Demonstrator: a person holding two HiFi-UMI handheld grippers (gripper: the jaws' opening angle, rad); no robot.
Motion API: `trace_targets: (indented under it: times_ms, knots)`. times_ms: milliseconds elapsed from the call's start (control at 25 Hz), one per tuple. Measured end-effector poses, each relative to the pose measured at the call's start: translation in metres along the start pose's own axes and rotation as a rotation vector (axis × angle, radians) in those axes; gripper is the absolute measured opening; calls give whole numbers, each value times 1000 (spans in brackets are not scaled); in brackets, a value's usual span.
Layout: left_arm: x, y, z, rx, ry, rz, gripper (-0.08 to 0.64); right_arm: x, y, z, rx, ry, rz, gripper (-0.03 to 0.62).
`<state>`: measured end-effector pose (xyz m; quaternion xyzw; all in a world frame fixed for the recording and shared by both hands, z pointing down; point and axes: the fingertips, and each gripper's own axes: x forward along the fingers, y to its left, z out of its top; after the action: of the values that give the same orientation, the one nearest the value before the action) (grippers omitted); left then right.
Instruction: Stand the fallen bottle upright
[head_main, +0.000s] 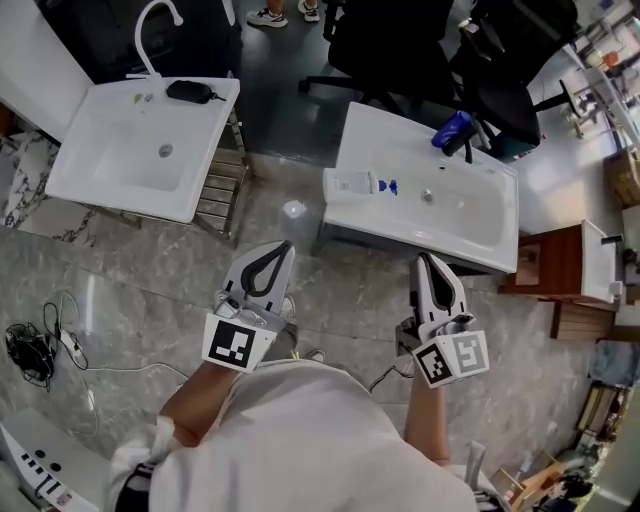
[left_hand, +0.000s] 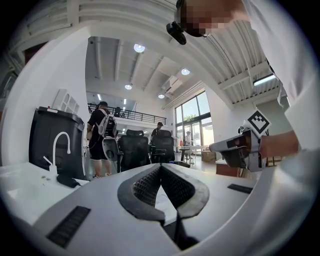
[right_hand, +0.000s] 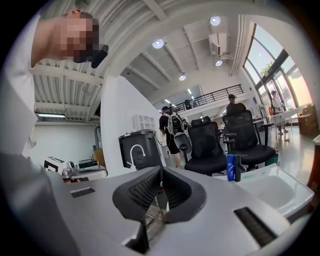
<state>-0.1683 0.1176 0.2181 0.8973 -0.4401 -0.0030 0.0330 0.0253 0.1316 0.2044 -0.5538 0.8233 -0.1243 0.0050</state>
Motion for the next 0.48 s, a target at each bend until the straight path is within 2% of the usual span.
trace_targets:
  times_ms: [200,480]
  knots:
    - [30,29,-2,-16,5,-35,15,32,-4,8,-11,8,-23,41]
    - [63,31,-7,-23,31,-144,15,45,-17,15,-6,17,-82,41]
